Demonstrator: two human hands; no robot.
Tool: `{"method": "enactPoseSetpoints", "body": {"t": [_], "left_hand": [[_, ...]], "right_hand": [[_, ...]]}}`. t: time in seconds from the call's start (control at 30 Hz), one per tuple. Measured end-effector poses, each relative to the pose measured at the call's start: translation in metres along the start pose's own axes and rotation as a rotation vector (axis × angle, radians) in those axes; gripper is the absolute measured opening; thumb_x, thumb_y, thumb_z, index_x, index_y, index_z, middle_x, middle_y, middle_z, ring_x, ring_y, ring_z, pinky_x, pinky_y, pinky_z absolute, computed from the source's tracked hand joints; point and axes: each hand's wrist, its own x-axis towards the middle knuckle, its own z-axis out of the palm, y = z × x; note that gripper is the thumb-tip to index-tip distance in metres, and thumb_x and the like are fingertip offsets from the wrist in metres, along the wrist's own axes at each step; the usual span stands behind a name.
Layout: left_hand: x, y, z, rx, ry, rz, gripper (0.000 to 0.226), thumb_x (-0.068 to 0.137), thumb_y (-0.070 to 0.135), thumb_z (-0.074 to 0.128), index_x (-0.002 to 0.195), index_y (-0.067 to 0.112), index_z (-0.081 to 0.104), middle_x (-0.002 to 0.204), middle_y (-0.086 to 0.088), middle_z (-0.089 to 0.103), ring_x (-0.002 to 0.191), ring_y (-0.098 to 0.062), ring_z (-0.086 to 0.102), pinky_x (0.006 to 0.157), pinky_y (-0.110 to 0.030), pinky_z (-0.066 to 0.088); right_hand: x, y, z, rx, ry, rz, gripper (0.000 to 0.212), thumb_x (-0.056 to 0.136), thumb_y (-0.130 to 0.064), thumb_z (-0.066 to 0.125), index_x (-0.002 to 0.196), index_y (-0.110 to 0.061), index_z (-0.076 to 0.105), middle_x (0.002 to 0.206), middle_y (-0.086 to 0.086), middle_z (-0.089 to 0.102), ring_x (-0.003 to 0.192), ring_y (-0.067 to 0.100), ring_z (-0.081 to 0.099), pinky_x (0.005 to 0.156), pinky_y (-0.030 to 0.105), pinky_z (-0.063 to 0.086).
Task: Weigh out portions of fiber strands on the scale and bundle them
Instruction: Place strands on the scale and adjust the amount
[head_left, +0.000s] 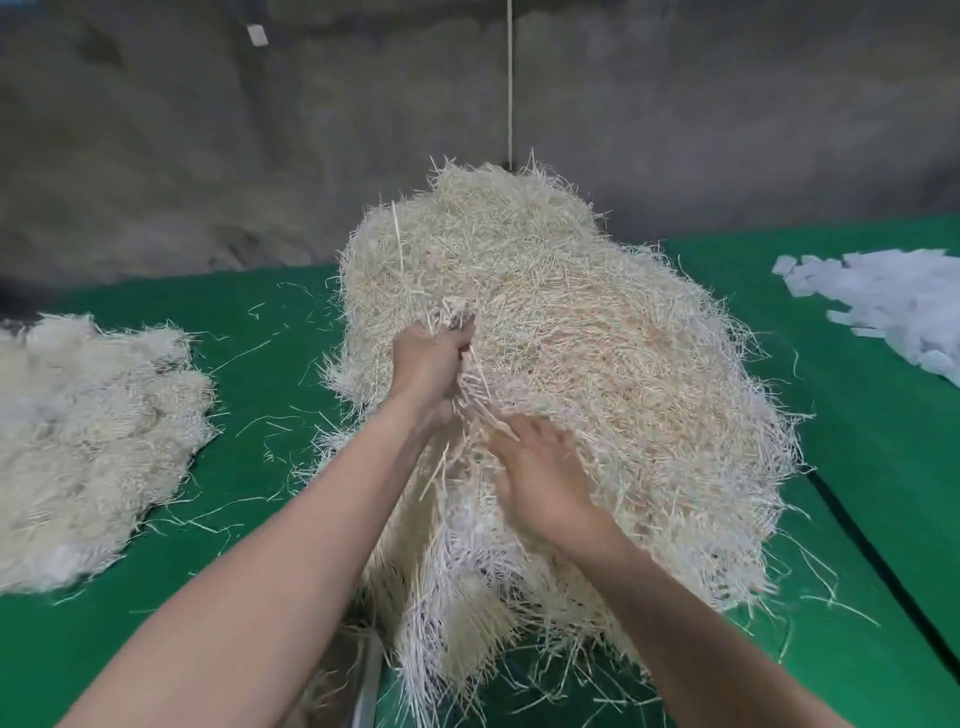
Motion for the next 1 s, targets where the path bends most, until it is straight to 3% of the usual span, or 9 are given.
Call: {"method": "enactPoseSetpoints", "body": {"t": [0.17, 0.23, 0.33, 0.37, 0.47, 0.63, 0.7, 0.87, 1.0], "left_hand": [[0.007, -0.004, -0.009, -0.028, 0.028, 0.044, 0.068, 0.087, 0.010, 0.063, 0.142, -0.001, 0.025, 0.093, -0.009, 0.061, 0.074, -0.015, 0.059, 0.069, -0.026, 0.049], [0.011, -0.008, -0.013, 0.015, 0.082, 0.072, 0.061, 0.088, 0.009, 0.060, 0.138, -0.008, 0.029, 0.103, -0.014, 0.061, 0.092, -0.017, 0.063, 0.087, -0.036, 0.051], [0.016, -0.007, -0.022, 0.101, 0.176, 0.146, 0.039, 0.092, 0.011, 0.056, 0.126, 0.000, 0.040, 0.081, -0.003, 0.051, 0.054, -0.001, 0.050, 0.065, -0.024, 0.053], [0.015, -0.008, -0.025, 0.112, 0.194, 0.145, 0.048, 0.093, 0.012, 0.056, 0.134, 0.001, 0.033, 0.082, -0.002, 0.051, 0.058, -0.003, 0.052, 0.063, -0.022, 0.050], [0.016, -0.011, -0.034, 0.217, 0.145, 0.121, 0.079, 0.092, 0.033, 0.057, 0.148, 0.005, 0.008, 0.136, -0.021, 0.045, 0.126, -0.035, 0.046, 0.101, -0.047, 0.043], [0.007, -0.006, -0.040, 0.365, 0.053, 0.054, 0.104, 0.078, 0.074, 0.039, 0.149, 0.006, 0.007, 0.157, -0.014, 0.007, 0.141, -0.035, 0.017, 0.110, -0.053, 0.024], [0.004, -0.005, -0.034, 0.307, 0.038, -0.024, 0.097, 0.081, 0.073, 0.036, 0.151, 0.011, 0.007, 0.157, -0.011, 0.006, 0.142, -0.036, 0.017, 0.109, -0.055, 0.021], [-0.001, 0.017, -0.023, 0.104, -0.091, -0.136, 0.068, 0.086, 0.059, 0.048, 0.132, 0.009, 0.047, 0.146, -0.019, 0.036, 0.127, -0.037, 0.045, 0.101, -0.055, 0.040], [0.004, 0.022, -0.037, 0.140, -0.024, -0.072, 0.045, 0.080, 0.048, 0.063, 0.107, 0.012, 0.062, 0.150, -0.011, 0.032, 0.139, -0.036, 0.024, 0.108, -0.057, 0.025]], "right_hand": [[0.001, 0.034, 0.001, -0.144, -0.027, 0.047, 0.056, 0.084, -0.004, 0.052, 0.131, -0.033, 0.045, 0.152, -0.006, 0.026, 0.141, 0.020, 0.019, 0.114, 0.047, 0.010], [-0.001, 0.035, 0.000, -0.155, -0.063, 0.062, 0.050, 0.084, -0.007, 0.052, 0.126, -0.034, 0.048, 0.152, -0.005, 0.027, 0.141, 0.020, 0.019, 0.114, 0.049, 0.011], [-0.008, 0.041, 0.001, -0.222, -0.121, 0.055, 0.045, 0.084, -0.017, 0.052, 0.125, -0.035, 0.047, 0.151, -0.003, 0.029, 0.142, 0.021, 0.018, 0.112, 0.053, 0.011], [-0.011, 0.042, -0.002, -0.237, -0.174, 0.069, 0.044, 0.085, -0.021, 0.051, 0.126, -0.036, 0.046, 0.150, -0.002, 0.030, 0.141, 0.021, 0.019, 0.112, 0.054, 0.011], [-0.014, 0.039, -0.013, -0.060, -0.204, 0.090, 0.045, 0.085, -0.028, 0.050, 0.127, -0.038, 0.044, 0.133, -0.007, 0.047, 0.133, 0.020, 0.035, 0.113, 0.049, 0.011], [-0.008, 0.021, -0.031, 0.525, 0.316, 0.189, 0.016, 0.084, -0.020, 0.051, 0.094, -0.031, 0.043, 0.079, -0.014, 0.049, 0.090, 0.018, 0.051, 0.085, 0.024, 0.020], [0.002, 0.010, -0.034, 0.418, 0.231, 0.113, 0.009, 0.087, -0.026, 0.045, 0.093, -0.028, 0.050, 0.077, -0.014, 0.050, 0.086, 0.017, 0.052, 0.093, 0.032, 0.029], [0.015, -0.009, -0.007, -0.019, -0.081, -0.038, 0.035, 0.084, -0.036, 0.053, 0.119, -0.028, 0.055, 0.108, -0.005, 0.061, 0.105, 0.018, 0.051, 0.108, 0.046, 0.028], [0.023, 0.028, 0.001, -0.186, -0.147, 0.059, 0.054, 0.084, -0.035, 0.057, 0.135, -0.031, 0.041, 0.143, -0.003, 0.040, 0.126, 0.022, 0.041, 0.108, 0.049, 0.025]]}}
